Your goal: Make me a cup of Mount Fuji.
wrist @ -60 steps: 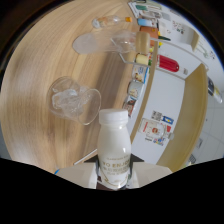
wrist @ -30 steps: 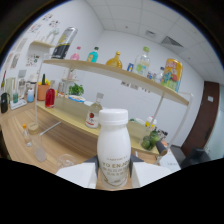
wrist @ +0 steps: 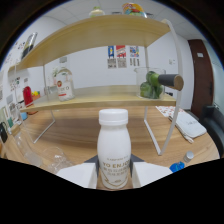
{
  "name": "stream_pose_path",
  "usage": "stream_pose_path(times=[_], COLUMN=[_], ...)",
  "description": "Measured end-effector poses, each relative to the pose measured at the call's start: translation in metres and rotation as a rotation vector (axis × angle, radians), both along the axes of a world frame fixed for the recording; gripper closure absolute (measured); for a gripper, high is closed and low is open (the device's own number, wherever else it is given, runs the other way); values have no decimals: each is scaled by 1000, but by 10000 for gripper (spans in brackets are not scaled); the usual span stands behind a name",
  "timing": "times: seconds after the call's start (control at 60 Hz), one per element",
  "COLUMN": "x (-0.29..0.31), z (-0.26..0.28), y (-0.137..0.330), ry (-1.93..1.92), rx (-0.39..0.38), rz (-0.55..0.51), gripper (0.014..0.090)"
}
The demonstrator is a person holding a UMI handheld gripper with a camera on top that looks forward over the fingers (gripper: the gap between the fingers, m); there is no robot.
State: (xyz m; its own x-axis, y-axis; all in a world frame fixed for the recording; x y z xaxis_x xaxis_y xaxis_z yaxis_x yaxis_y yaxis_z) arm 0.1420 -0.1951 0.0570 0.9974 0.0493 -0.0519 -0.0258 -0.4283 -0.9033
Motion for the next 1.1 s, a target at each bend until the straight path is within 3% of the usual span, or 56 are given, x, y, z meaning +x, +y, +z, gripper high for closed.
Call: stream_pose_path(times=[0.433, 0.5, 0.567, 0.65, 0.8, 1.1], x=[5, 9, 11, 12, 1, -67], z=[-12, -10, -1, 17, 54, 94], y=[-26, -29, -34, -44, -75, -131], ry=[-19, -28, -29, -22, -41, -70], rx=[-36, -42, -45, -44, -78, -145], rz=[-12, -38, -65, -101, -161, -162], gripper=[536, 471, 312, 185, 196, 183])
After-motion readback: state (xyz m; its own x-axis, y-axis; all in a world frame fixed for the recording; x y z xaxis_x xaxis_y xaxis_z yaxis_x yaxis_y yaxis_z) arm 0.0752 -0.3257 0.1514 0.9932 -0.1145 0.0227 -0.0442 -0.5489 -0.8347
